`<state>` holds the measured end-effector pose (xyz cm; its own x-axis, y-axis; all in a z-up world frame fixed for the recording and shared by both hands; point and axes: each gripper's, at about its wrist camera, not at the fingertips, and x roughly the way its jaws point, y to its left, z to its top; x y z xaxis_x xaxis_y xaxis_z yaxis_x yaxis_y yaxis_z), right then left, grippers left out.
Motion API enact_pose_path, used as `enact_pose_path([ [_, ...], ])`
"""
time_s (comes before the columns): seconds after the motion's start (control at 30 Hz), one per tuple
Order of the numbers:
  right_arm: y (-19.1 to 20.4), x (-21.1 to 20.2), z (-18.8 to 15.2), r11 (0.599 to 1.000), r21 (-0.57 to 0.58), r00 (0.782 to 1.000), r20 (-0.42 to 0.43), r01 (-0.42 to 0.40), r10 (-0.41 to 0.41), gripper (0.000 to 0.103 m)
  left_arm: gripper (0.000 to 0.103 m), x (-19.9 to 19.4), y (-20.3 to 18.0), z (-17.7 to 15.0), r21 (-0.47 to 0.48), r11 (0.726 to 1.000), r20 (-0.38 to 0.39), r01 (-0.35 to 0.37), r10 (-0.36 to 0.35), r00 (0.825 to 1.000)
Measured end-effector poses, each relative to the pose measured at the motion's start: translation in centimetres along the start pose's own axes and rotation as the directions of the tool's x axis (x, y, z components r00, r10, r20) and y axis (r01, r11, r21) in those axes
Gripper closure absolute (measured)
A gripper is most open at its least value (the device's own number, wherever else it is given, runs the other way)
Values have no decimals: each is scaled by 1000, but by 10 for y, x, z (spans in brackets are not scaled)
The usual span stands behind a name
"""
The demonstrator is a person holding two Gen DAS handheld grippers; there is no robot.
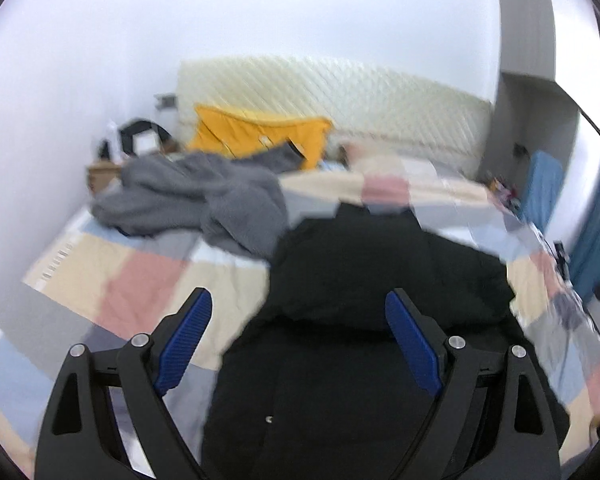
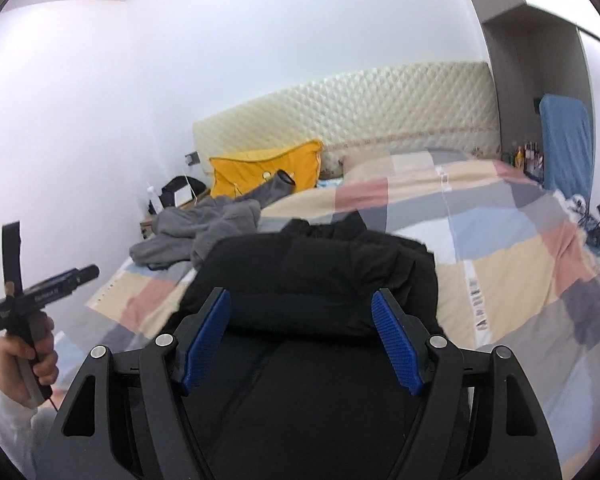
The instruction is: Fold large clothes
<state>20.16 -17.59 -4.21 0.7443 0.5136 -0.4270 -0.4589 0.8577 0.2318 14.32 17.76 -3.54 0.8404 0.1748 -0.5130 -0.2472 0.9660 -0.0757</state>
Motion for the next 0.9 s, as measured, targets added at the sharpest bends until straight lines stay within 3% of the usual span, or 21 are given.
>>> enact_pose_path([
  [0.13,25,-41,21,999,-43,1000,18,-24,25,31,11,-49,-2,29,-38,995,29,87,-86,996],
  [0.23,33,-63,28,998,-55,999,8,-31,32,31,10,-78,-3,43,-14,994,33,107,-107,994],
  [0.37,25,-82,24,995,-17,994,-61,-95,94,31,7,-100,6,52,-24,986,-27,166,-167,986],
  [0.47,11,-85,5,995,11,982,-162,-97,98,31,6,-99,21,43,-28,979,-127,203,-205,971],
  [0.53,-3,-82,-14,996,35,965,-244,-85,91,31,6,-86,35,27,-65,968,-219,241,-250,943],
  [0.63,-24,-77,-42,997,46,934,-350,-62,75,31,6,-57,58,-5,-181,948,-368,263,-313,876],
  [0.73,-51,-71,-66,981,163,902,-398,-109,167,31,7,-26,76,-40,-198,960,-478,201,-273,835],
  [0.8,-66,-63,-81,966,229,877,-431,-120,211,31,7,-4,87,-61,-226,959,-544,170,-269,794],
  [0.83,-75,-58,-89,959,259,862,-454,-114,225,31,7,9,96,-73,-274,948,-580,165,-299,757],
  [0.9,-92,-48,-102,952,294,839,-493,-89,230,31,8,28,109,-94,-348,927,-626,140,-340,701],
])
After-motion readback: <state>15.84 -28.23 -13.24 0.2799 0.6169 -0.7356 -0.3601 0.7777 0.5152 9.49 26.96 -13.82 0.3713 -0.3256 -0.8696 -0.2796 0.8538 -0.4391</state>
